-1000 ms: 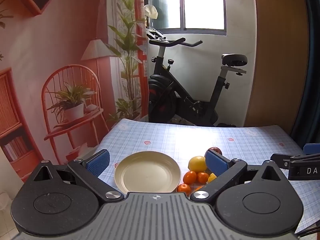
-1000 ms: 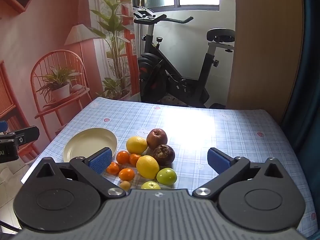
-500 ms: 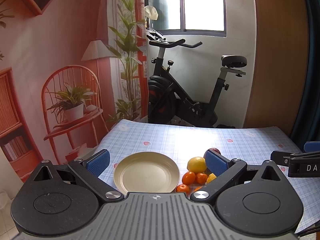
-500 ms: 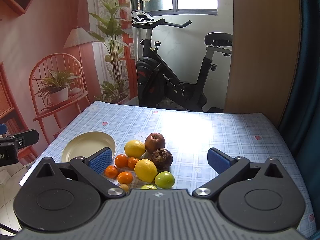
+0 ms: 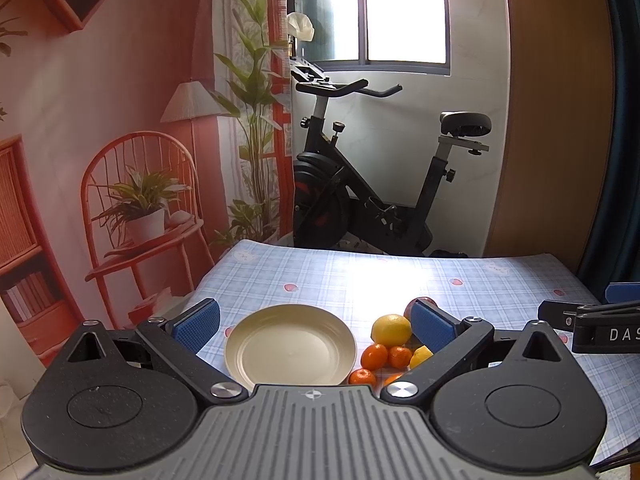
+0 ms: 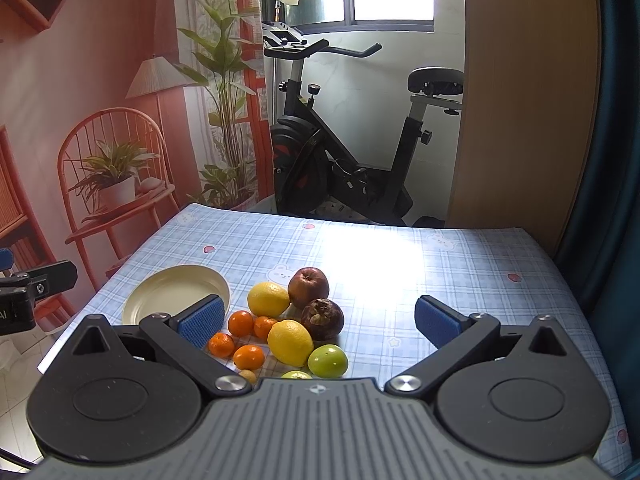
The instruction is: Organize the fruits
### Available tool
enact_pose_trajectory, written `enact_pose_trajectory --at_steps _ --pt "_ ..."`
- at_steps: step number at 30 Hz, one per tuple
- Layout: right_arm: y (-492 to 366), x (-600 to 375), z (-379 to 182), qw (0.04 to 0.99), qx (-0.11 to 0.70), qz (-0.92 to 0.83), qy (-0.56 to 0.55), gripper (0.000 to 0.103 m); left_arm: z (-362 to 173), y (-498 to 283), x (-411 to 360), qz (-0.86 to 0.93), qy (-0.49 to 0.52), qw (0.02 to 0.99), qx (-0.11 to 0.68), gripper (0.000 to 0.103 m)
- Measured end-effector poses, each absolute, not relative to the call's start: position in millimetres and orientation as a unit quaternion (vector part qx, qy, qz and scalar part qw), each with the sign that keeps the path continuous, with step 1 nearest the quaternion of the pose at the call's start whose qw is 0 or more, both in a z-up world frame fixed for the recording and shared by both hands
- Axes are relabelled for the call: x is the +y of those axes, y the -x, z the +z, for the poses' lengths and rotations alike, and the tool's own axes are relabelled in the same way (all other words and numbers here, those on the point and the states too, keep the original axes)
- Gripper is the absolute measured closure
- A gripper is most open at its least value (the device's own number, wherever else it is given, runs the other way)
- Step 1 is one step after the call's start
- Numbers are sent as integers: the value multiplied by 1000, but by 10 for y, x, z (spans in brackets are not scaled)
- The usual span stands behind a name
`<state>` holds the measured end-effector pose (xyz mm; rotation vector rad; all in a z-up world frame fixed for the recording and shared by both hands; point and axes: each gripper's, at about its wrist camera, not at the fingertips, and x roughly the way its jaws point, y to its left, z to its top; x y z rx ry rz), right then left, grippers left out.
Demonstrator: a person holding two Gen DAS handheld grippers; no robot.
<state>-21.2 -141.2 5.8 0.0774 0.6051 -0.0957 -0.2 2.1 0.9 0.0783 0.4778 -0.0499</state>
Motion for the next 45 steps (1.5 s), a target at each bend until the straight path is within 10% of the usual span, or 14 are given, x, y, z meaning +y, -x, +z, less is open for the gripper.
enact_pose_trajectory --at_steps 45 --pt "203 -1482 130 954 294 -47 -38 0 -9 -9 17 -28 -35 969 242 1"
